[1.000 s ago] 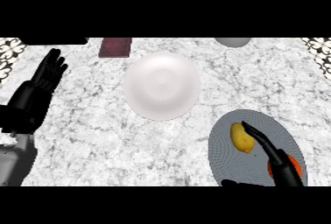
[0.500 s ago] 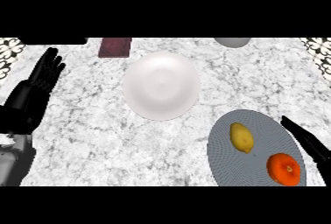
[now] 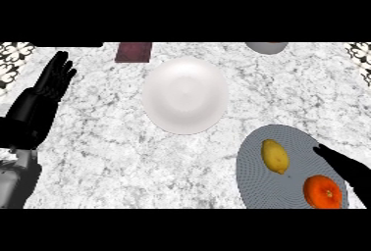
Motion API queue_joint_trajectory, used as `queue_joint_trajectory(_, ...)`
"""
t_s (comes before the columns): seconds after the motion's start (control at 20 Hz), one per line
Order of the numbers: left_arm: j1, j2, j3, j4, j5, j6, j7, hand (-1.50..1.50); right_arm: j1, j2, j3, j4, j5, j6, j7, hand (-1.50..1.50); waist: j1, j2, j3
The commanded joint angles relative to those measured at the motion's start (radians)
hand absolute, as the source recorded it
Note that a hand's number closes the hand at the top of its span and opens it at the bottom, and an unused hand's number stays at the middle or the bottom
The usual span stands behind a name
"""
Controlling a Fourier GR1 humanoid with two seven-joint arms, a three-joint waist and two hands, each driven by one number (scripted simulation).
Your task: Pick the squash from the placemat and place it in the plate
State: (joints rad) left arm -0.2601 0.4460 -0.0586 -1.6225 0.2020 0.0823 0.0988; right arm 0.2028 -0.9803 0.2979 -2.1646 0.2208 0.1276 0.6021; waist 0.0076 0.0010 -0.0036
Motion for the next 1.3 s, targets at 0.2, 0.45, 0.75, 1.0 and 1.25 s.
queue_joint_trajectory(0.2,0.017,-0.044,0.021,0.02,-0.04,-0.017,-0.02,0.0,-0.065,0.094,0.035,0.111,0.095,0.121,0.066,-1.5,-0.007,-0.001,0.004)
queue_joint_trajectory(0.45,-0.074,-0.05,0.049,0.08,-0.033,-0.039,0.012,0.0,-0.114,0.184,0.138,0.155,0.241,0.14,0.202,-1.5,-0.01,0.0,0.004)
queue_joint_trajectory(0.75,-0.005,-0.081,0.049,0.027,-0.069,-0.057,0.001,0.0,-0.15,0.214,0.023,0.324,0.228,0.224,0.098,-1.5,-0.007,-0.001,0.004)
queue_joint_trajectory(1.0,0.072,-0.09,0.073,-0.051,-0.082,-0.08,-0.003,0.0,-0.162,0.29,0.016,0.402,0.283,0.249,0.039,-1.5,-0.004,-0.001,0.004)
queue_joint_trajectory(1.25,0.023,-0.073,0.128,-0.034,-0.059,-0.131,0.025,0.0,-0.153,0.303,-0.026,0.484,0.31,0.278,-0.073,-1.5,-0.006,-0.001,0.004)
